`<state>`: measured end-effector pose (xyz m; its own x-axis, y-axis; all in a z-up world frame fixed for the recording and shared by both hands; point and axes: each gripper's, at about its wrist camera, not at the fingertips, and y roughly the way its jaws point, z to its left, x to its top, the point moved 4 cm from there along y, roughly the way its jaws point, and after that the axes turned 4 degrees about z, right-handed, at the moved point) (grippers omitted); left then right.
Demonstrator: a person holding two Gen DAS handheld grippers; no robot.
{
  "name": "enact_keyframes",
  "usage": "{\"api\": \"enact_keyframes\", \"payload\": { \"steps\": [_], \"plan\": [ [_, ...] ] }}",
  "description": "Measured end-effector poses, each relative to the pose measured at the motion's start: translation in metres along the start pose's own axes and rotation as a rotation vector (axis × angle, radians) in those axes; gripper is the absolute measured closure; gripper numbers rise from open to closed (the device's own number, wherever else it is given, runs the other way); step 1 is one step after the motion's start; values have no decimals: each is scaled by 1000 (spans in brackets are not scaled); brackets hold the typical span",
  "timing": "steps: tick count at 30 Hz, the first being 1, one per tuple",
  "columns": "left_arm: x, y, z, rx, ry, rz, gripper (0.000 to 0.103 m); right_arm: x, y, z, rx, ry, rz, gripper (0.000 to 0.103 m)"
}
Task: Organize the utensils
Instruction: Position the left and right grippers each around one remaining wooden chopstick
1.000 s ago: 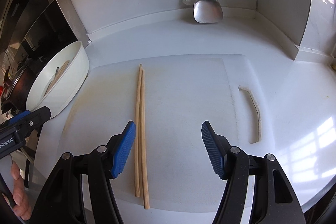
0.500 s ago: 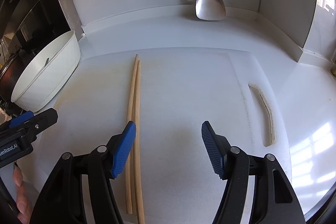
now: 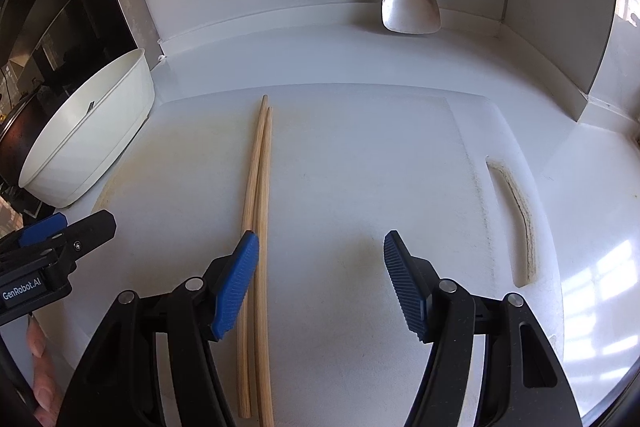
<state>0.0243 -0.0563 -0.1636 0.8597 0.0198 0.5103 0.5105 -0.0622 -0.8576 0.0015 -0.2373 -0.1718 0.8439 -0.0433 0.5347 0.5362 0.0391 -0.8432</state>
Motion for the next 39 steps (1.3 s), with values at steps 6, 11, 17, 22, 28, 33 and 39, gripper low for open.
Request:
{"api": "enact_keyframes", "payload": {
  "steps": [6,11,17,22,28,33,39],
  "plan": [
    [1,2,-1,-2,-7,5,6,0,2,3,-14,-21,-4,41],
    [1,2,-2,-3,-8,7,6,0,2,5,-28,-43,-10,41],
    [1,3,-3,-1,-7,10,6,-1,2,18,-108,-151,-30,41],
    [-1,5,-3,-3,-4,15,6,1,2,8,-118,-137,-36,42],
    [-1,6,-14,-19,2,18,6,3,2,-9,-132,-112,-46,47],
    [0,7,-30,-37,24,11,6,3,1,-24,-160,-94,-55,50],
    [2,13,-55,-61,58,10,6,2,-2,-43,-197,-64,-59,51]
  ]
}}
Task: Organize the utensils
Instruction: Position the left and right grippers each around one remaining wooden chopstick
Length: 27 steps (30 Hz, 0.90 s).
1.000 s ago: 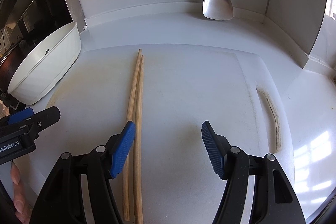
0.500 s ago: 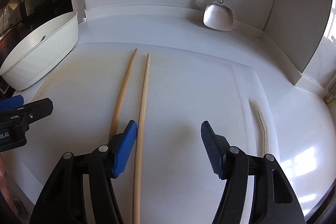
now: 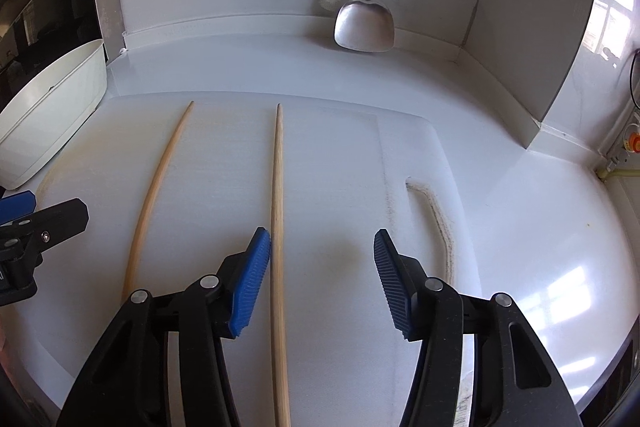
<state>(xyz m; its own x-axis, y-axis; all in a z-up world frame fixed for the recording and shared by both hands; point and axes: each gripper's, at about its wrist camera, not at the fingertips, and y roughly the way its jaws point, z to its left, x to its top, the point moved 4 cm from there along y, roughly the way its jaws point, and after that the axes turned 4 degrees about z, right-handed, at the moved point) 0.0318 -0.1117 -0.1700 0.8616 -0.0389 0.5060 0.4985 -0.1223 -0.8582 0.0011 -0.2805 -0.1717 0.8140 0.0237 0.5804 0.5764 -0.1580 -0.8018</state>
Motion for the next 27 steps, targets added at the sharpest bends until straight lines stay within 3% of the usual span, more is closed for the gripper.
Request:
{"api": "enact_keyframes", "payload": {
  "steps": [10,21,25,27],
  "plan": [
    [2,17,-29,-7,30,11,6,-3,1,-12,34,-5,-15,51],
    [-2,27,-40,61,73,-9,7,0,5,-13,74,-21,-27,51],
    [-6,24,-42,70,74,-48,15,2,7,-10,87,-23,-28,51],
    [-6,23,-44,68,78,-57,24,3,8,-9,95,-27,-28,53]
  ]
}}
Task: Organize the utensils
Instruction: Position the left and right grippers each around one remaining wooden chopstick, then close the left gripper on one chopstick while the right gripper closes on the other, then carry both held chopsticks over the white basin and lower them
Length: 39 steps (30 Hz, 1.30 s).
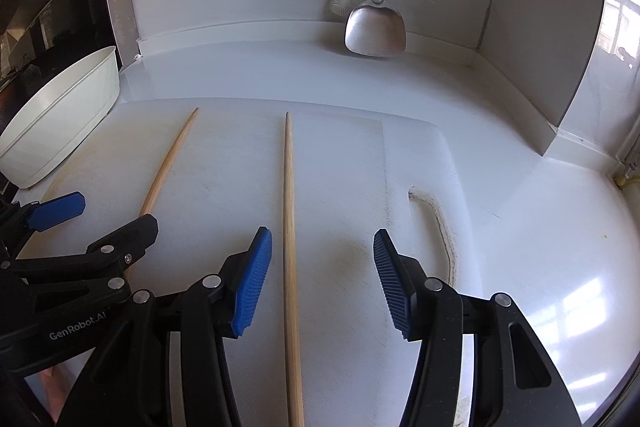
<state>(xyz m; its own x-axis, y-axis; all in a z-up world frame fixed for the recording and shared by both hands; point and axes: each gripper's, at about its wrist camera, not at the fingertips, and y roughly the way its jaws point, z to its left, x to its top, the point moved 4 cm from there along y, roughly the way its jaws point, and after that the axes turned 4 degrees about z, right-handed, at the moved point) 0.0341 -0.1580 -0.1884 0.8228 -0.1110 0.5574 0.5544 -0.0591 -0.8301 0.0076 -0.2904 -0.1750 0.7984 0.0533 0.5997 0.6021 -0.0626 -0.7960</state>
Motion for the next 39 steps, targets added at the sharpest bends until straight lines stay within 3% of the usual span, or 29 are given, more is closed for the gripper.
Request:
{"api": "enact_keyframes", "payload": {
  "steps": [7,10,12,14,28,39],
  "plan": [
    [2,-5,-11,-30,29,-8,58,2,1,8,45,-28,-4,76],
    [2,-7,-16,-46,41,-5,75,3,2,11,56,-40,1,83],
    [2,-7,-19,-59,47,2,90,3,3,13,65,-51,7,93],
    [2,-7,-20,-70,44,12,95,4,3,16,60,-62,10,97],
    [5,-19,-7,-155,-22,32,96,3,-6,10,108,19,-6,97],
    [38,-79,32,-114,-87,-5,96,47,-54,36,205,13,-86,97]
  ]
}}
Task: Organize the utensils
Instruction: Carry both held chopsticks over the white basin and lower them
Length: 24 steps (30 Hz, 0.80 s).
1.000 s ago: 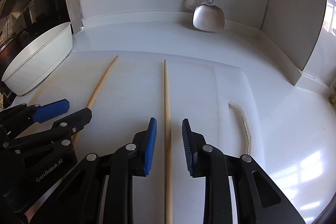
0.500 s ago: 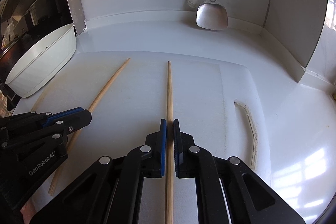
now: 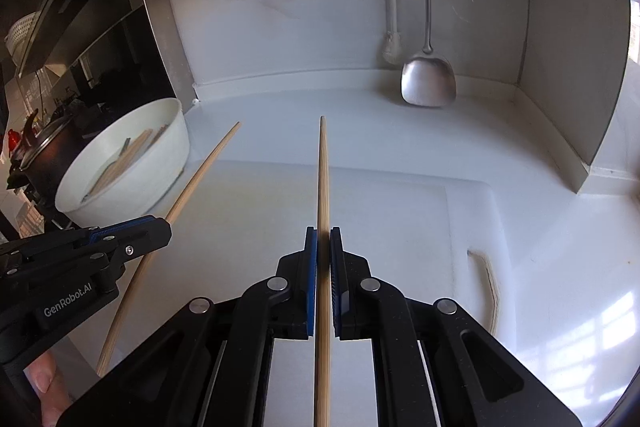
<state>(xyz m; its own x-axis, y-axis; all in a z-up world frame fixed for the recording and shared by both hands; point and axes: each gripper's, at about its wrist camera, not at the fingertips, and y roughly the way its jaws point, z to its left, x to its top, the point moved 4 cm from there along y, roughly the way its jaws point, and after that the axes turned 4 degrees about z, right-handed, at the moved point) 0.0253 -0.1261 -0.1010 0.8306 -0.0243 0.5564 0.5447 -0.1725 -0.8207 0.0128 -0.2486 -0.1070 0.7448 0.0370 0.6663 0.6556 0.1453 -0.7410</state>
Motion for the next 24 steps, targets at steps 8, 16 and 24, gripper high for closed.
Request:
{"api": "enact_keyframes", "payload": {
  "steps": [8,16,24],
  "plan": [
    [38,-58,82,75,-103,-39,96,61,-20,83,91,-82,-36,97],
    [84,-73,205,126,-111,-64,96,102,17,190,108,-74,-34,97],
    [103,-40,294,140,-129,18,96,119,80,266,120,-21,35,97]
  ]
}}
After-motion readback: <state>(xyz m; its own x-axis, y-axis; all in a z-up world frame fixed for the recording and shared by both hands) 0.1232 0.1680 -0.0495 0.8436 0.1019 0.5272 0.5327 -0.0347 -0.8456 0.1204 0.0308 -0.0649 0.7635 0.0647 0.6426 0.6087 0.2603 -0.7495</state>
